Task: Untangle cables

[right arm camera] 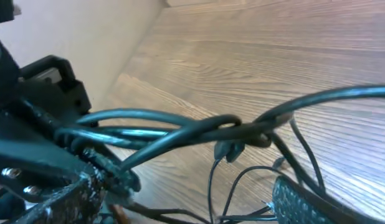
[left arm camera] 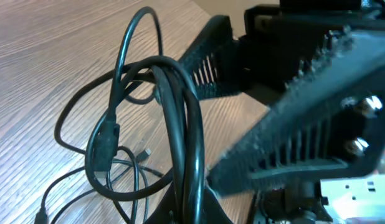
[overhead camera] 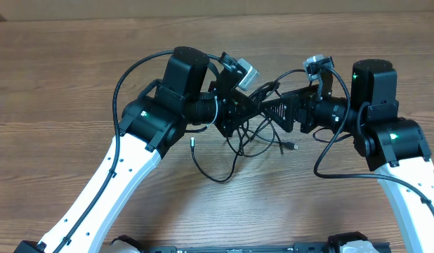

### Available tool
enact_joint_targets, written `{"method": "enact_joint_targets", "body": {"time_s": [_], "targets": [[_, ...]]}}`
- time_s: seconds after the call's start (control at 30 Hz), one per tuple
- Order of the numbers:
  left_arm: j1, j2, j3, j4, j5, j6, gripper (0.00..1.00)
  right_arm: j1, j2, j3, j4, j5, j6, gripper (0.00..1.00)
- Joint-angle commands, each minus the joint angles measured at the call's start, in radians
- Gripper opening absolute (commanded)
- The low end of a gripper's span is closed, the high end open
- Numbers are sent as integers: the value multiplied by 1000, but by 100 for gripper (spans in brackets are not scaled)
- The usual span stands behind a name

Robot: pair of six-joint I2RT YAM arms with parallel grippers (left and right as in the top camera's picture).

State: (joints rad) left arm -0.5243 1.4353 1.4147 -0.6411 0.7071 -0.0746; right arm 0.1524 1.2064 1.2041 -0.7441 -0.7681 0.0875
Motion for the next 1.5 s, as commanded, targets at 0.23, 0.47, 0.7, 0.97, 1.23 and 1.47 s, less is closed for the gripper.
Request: {"method": "enact_joint_targets", "body": {"time_s": [0.23,0.47,0.7,0.97,1.23,1.47], "targets": [[-49,-13,8,-13,132,46,4,5,-5,13,40,101,47,84],[-54,-13,8,-17,150,45,4,5,-5,13,36,238,100,74],[-54,-13,8,-16,226,45,4,5,-4,13,24,305,98,53],[-54,-13,8,-16,327,48,4,4,23,13,-8,380,100,4],[-42,-18,8,-16,387,79,4,0,51,13,-80,542,130,4],[-10,-71,8,-11,407,99,4,-53,51,12,-130,584,153,4]]}}
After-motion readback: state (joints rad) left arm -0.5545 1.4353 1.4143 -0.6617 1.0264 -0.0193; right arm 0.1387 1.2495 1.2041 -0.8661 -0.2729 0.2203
